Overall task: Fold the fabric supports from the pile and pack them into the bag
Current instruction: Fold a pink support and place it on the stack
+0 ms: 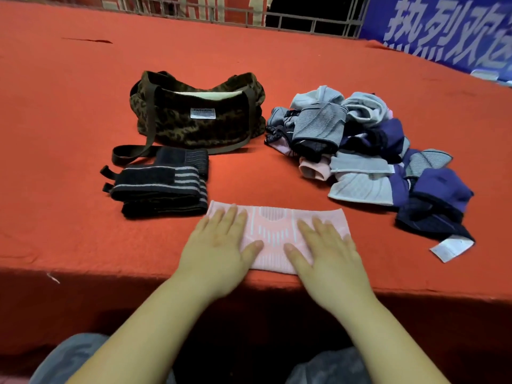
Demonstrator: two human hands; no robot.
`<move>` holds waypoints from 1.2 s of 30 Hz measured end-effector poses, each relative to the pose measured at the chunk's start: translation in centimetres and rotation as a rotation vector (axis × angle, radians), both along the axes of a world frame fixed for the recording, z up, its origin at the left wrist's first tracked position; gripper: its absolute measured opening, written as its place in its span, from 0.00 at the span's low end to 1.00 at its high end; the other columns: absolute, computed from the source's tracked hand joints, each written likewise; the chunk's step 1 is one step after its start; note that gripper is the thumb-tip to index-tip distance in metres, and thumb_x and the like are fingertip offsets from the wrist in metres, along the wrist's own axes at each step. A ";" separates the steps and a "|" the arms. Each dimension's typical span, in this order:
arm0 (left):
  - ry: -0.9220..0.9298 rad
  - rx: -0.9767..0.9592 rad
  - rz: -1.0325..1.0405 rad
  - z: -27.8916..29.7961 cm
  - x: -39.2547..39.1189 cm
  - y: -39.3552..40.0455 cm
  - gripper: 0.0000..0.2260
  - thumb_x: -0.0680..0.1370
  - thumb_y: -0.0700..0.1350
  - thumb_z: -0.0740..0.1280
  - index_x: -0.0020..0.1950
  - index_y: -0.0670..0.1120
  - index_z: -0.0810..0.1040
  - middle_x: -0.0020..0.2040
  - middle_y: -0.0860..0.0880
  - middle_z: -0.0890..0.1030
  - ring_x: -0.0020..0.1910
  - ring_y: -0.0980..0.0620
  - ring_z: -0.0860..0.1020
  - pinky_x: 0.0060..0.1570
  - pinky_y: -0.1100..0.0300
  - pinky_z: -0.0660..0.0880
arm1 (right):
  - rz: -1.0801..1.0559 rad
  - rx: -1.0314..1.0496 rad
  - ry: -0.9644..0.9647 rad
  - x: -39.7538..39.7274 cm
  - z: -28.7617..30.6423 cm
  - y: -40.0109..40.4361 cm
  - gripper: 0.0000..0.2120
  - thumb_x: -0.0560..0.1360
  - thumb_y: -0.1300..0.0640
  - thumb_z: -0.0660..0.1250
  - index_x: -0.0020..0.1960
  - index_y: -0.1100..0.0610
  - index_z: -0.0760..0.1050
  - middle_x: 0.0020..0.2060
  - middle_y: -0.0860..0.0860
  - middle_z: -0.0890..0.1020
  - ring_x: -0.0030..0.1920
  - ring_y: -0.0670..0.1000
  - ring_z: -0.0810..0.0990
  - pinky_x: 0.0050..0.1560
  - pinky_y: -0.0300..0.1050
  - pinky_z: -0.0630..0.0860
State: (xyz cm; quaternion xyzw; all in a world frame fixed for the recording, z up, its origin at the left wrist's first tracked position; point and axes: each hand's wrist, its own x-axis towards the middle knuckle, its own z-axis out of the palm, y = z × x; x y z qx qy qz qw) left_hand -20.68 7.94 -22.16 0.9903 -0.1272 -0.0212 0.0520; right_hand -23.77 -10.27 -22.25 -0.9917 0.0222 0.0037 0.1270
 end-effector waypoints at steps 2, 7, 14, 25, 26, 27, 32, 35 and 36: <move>-0.016 -0.014 0.036 -0.4 0.0 0.9 0.42 0.68 0.69 0.33 0.78 0.50 0.43 0.79 0.51 0.42 0.77 0.53 0.41 0.73 0.54 0.42 | -0.072 -0.034 0.030 -0.1 0.3 -1.5 0.31 0.78 0.36 0.47 0.77 0.46 0.45 0.77 0.47 0.44 0.77 0.48 0.42 0.74 0.52 0.39; -0.140 -0.204 0.052 -0.6 -1.1 1.9 0.42 0.69 0.63 0.36 0.77 0.44 0.58 0.78 0.46 0.55 0.76 0.50 0.55 0.72 0.54 0.54 | -0.105 -0.061 0.076 -0.1 0.5 -2.7 0.32 0.79 0.37 0.45 0.78 0.48 0.42 0.77 0.45 0.42 0.76 0.49 0.40 0.74 0.55 0.37; -0.113 -0.701 0.411 1.5 -2.1 4.4 0.21 0.73 0.41 0.70 0.65 0.48 0.73 0.53 0.50 0.79 0.52 0.48 0.78 0.54 0.60 0.68 | 0.115 0.206 -0.159 -1.3 1.4 1.0 0.33 0.75 0.37 0.58 0.75 0.47 0.56 0.76 0.45 0.55 0.76 0.45 0.47 0.74 0.47 0.39; 0.043 -1.230 0.448 1.7 -2.9 4.3 0.17 0.70 0.30 0.70 0.53 0.48 0.72 0.33 0.50 0.73 0.27 0.56 0.71 0.28 0.65 0.68 | 0.278 0.149 -0.242 -1.4 -1.3 8.9 0.38 0.64 0.33 0.49 0.69 0.49 0.70 0.70 0.52 0.69 0.72 0.54 0.65 0.70 0.53 0.50; 0.077 -1.349 0.445 1.7 -3.1 4.4 0.17 0.71 0.30 0.69 0.51 0.48 0.72 0.31 0.50 0.73 0.24 0.57 0.71 0.25 0.68 0.68 | 0.269 0.156 -0.269 -1.4 -1.4 9.1 0.34 0.66 0.36 0.51 0.66 0.50 0.74 0.67 0.53 0.74 0.69 0.55 0.70 0.69 0.56 0.56; 0.106 -1.443 0.446 1.8 -3.3 4.3 0.15 0.72 0.30 0.69 0.50 0.47 0.72 0.30 0.50 0.73 0.23 0.59 0.71 0.24 0.69 0.68 | 0.253 0.182 -0.293 -1.4 -1.5 9.2 0.32 0.67 0.39 0.51 0.65 0.50 0.75 0.66 0.53 0.75 0.67 0.56 0.72 0.69 0.56 0.57; 0.122 -1.622 0.489 1.5 -3.5 4.4 0.10 0.79 0.32 0.59 0.50 0.46 0.75 0.42 0.48 0.78 0.33 0.56 0.79 0.31 0.69 0.76 | 0.135 0.654 -0.259 -2.2 0.1 9.1 0.25 0.74 0.42 0.49 0.60 0.50 0.78 0.57 0.47 0.81 0.60 0.45 0.75 0.67 0.41 0.64; 0.100 -1.470 0.401 1.1 -2.8 4.6 0.17 0.81 0.32 0.55 0.53 0.52 0.74 0.51 0.52 0.78 0.40 0.55 0.78 0.33 0.69 0.76 | 0.051 1.123 -0.203 -3.4 1.9 9.2 0.14 0.79 0.48 0.58 0.47 0.54 0.80 0.41 0.45 0.84 0.44 0.38 0.78 0.46 0.33 0.72; 0.105 -1.421 0.339 1.0 -2.6 4.5 0.17 0.81 0.34 0.55 0.53 0.55 0.74 0.52 0.53 0.79 0.43 0.54 0.79 0.36 0.67 0.76 | 0.044 1.249 -0.172 -3.7 2.1 9.3 0.15 0.78 0.48 0.58 0.46 0.54 0.80 0.42 0.45 0.84 0.45 0.38 0.80 0.47 0.32 0.73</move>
